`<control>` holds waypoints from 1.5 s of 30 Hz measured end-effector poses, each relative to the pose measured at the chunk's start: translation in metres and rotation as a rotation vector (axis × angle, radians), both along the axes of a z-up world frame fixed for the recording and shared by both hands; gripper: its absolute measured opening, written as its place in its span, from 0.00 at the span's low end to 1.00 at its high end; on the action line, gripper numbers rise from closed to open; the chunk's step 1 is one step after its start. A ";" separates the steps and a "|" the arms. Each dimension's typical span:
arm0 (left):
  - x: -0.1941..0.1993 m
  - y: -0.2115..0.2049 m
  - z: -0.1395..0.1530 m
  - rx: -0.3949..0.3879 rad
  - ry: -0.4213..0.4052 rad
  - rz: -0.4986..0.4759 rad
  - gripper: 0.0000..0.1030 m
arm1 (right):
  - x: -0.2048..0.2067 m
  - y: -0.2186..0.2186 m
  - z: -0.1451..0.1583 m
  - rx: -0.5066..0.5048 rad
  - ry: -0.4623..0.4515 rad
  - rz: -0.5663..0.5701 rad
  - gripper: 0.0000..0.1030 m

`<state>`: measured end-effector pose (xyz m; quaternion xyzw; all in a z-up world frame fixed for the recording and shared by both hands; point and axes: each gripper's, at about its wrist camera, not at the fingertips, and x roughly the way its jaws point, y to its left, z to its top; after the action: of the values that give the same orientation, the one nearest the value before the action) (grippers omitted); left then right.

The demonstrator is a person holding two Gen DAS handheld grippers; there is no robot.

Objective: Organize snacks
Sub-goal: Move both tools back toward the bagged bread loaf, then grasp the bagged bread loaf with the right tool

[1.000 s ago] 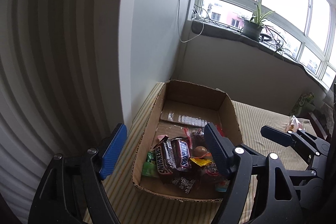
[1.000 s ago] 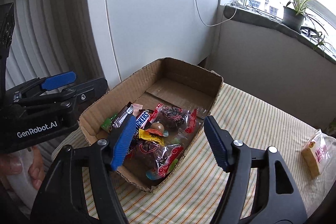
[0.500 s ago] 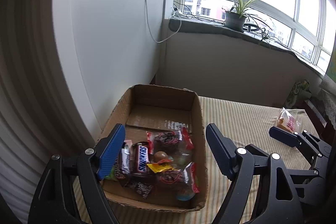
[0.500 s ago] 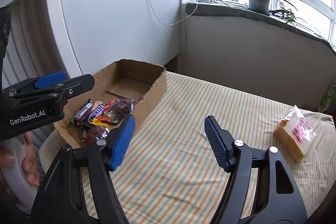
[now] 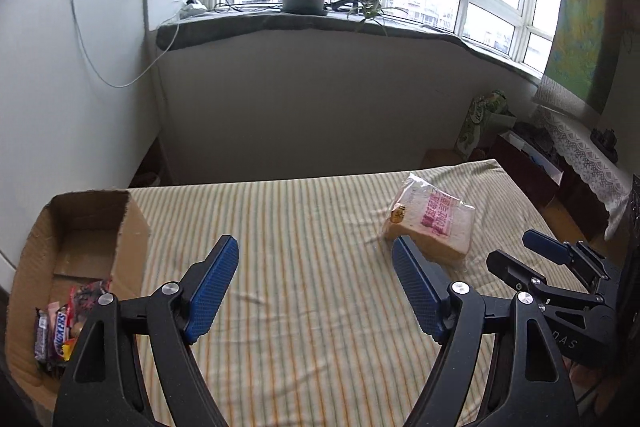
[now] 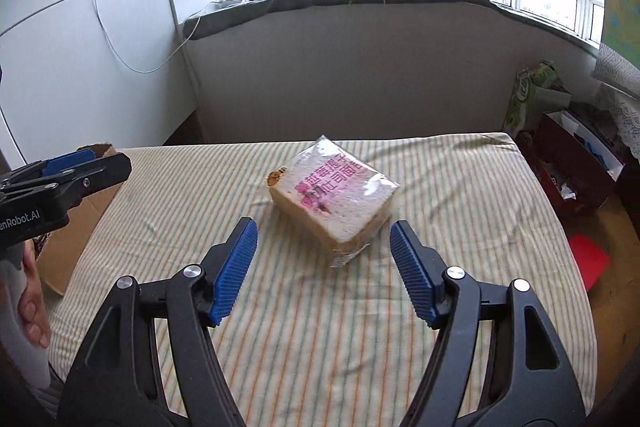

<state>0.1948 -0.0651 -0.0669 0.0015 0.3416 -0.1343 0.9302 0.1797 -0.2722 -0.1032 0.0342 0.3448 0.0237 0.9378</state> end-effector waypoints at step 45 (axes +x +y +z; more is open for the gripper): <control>0.098 -0.080 -0.066 -0.261 0.299 -0.318 0.57 | 0.057 -0.013 -0.027 0.119 0.096 0.038 0.50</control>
<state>0.2931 -0.1450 -0.1325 -0.0847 0.4507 -0.3207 0.8288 0.2365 -0.2853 -0.1301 0.0845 0.3879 0.0601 0.9159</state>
